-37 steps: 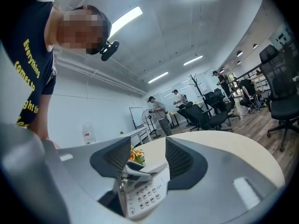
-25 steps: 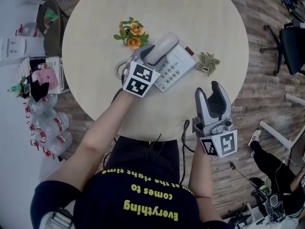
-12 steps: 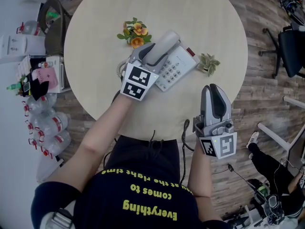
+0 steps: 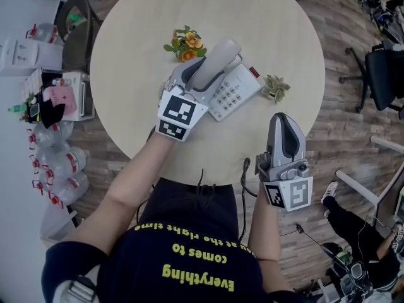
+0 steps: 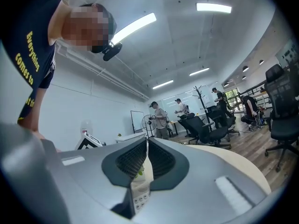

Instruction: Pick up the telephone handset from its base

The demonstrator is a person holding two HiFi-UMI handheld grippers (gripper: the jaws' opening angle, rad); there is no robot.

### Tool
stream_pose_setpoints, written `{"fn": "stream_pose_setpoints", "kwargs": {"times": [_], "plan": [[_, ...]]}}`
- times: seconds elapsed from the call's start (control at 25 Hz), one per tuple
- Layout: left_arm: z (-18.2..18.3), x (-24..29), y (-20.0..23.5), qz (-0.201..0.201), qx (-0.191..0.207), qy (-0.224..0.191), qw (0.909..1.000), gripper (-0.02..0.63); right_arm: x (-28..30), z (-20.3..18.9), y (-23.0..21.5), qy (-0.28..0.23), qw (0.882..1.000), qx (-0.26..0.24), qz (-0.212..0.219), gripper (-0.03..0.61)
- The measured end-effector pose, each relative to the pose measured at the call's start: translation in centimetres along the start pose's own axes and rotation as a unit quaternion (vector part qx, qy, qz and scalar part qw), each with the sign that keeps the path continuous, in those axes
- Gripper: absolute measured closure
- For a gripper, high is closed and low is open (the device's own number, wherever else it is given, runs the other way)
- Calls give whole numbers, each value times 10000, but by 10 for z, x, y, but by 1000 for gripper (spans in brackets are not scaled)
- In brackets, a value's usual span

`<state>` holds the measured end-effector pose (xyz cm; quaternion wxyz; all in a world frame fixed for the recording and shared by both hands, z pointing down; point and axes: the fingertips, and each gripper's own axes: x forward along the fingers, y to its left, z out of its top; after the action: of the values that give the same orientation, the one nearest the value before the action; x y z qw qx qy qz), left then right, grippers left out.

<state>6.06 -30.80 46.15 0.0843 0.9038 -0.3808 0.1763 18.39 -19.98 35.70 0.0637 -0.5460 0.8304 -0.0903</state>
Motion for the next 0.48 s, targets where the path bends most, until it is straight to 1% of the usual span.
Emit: {"fn": "stream_pose_setpoints", "kwargs": {"times": [0.16,0.28,0.36,0.48], "plan": [[20,-19,-1,25,-28,-288,9996,394,-3,10,6,-58,9999,-83,27,558],[37,-37,-3,47,-82,-636,9979,394,-5,20,12,-175,9997,-135,69,560],[47,-50,-4,107,-79,-856,9962,394,-6,26,15,-212,9995,-228,94,561],[60,-68,-4,224,-70,-1078,9939,394,-7,35,21,-250,9990,-350,121,565]]}}
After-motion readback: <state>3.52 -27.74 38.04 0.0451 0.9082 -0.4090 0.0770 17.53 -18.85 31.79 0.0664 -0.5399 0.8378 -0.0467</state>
